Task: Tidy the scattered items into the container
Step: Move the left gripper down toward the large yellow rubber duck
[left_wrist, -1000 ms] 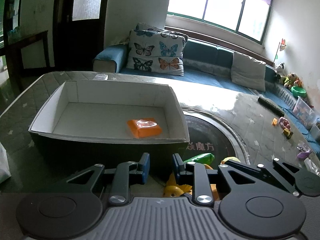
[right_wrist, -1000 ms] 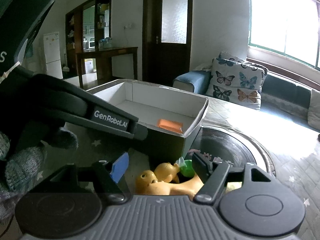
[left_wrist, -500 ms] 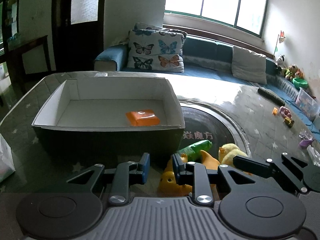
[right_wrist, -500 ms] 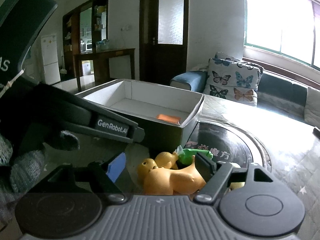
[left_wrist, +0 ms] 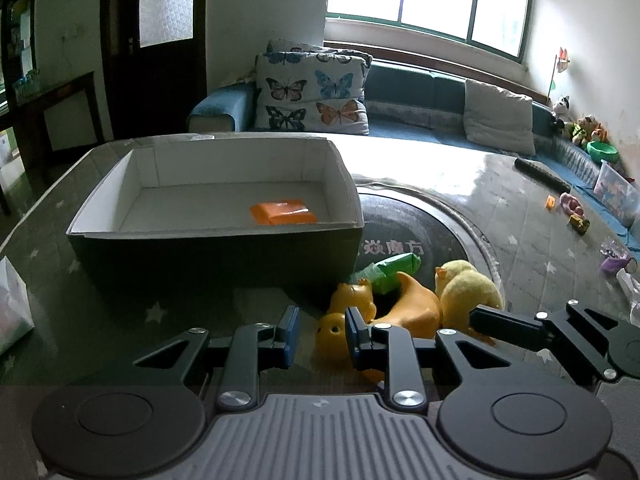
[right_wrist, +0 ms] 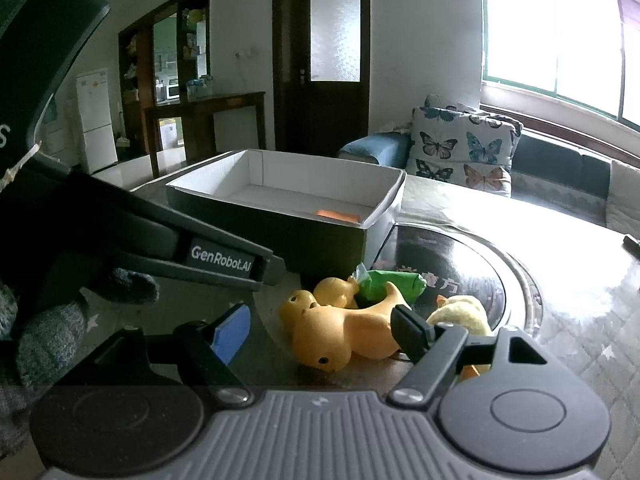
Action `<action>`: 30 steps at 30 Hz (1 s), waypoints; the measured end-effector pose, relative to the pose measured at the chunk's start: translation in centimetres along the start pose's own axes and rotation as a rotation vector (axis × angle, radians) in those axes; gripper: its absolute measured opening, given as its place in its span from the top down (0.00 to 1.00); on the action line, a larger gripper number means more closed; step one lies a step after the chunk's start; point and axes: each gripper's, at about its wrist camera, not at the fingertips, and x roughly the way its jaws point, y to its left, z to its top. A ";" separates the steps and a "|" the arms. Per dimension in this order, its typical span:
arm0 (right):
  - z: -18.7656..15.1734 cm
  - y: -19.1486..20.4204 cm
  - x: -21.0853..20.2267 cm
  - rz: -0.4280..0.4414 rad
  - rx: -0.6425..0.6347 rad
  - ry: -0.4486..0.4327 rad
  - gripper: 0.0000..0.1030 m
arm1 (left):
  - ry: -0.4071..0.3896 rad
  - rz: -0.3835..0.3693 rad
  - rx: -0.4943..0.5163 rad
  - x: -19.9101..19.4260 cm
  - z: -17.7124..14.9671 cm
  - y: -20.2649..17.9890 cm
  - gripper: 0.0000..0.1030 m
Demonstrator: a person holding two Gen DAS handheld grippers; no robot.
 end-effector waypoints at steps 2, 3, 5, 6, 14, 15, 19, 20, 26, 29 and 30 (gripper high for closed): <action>-0.1 0.0 -0.1 -0.001 0.002 -0.001 0.20 | 0.001 0.001 0.001 -0.1 -0.1 0.0 0.73; -0.1 0.0 -0.2 -0.003 0.002 -0.002 0.20 | 0.001 0.002 0.002 -0.1 -0.2 0.0 0.73; -0.2 0.0 -0.2 -0.004 0.003 -0.002 0.20 | 0.004 0.003 0.003 -0.1 -0.4 0.0 0.73; -0.3 0.0 -0.3 -0.004 0.005 -0.001 0.20 | 0.005 0.004 0.003 -0.1 -0.5 0.0 0.73; -0.9 0.1 -0.4 -0.005 0.014 0.009 0.20 | 0.014 0.012 0.001 -0.3 -1.0 0.3 0.73; -1.0 0.1 -0.4 -0.005 0.015 0.010 0.20 | 0.015 0.012 0.000 -0.3 -1.1 0.3 0.73; -1.2 0.2 -0.6 -0.005 0.018 0.013 0.20 | 0.015 0.012 0.000 -0.5 -1.3 0.3 0.73; -1.3 0.2 -0.6 -0.005 0.018 0.013 0.20 | 0.015 0.011 0.000 -0.5 -1.4 0.3 0.73; -1.5 0.2 -0.8 -0.008 0.022 0.015 0.20 | 0.018 0.010 0.005 -0.7 -1.7 0.1 0.73; -1.6 0.3 -1.0 -0.010 0.026 0.016 0.20 | 0.020 0.010 0.008 -0.7 -1.8 -0.1 0.73; -1.7 0.3 -1.0 -0.010 0.027 0.017 0.20 | 0.021 0.009 0.010 -0.7 -1.8 -0.1 0.73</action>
